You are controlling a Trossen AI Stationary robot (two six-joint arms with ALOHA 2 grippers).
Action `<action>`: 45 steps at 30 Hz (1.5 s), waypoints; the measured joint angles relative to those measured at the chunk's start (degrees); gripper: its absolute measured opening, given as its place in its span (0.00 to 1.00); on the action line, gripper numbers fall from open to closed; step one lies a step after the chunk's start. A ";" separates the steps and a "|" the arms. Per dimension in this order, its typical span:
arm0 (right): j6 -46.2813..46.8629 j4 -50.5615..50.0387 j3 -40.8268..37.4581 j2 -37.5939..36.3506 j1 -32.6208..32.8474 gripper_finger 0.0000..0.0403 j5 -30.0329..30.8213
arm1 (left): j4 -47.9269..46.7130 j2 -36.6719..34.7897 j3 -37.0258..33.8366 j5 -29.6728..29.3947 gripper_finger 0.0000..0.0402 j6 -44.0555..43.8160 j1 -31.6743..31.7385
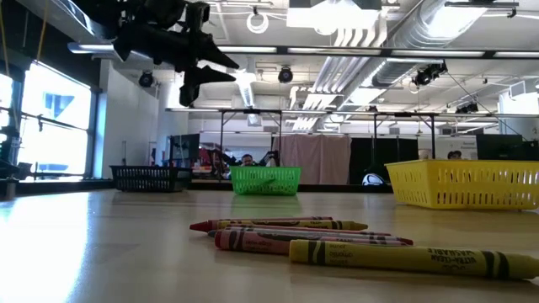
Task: Sort crayons
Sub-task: Put the red crayon into the yellow basket
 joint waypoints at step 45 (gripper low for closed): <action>-34.58 16.52 -2.01 8.73 0.67 0.27 -3.73 | 10.84 0.02 0.00 -48.10 0.23 -9.31 -40.99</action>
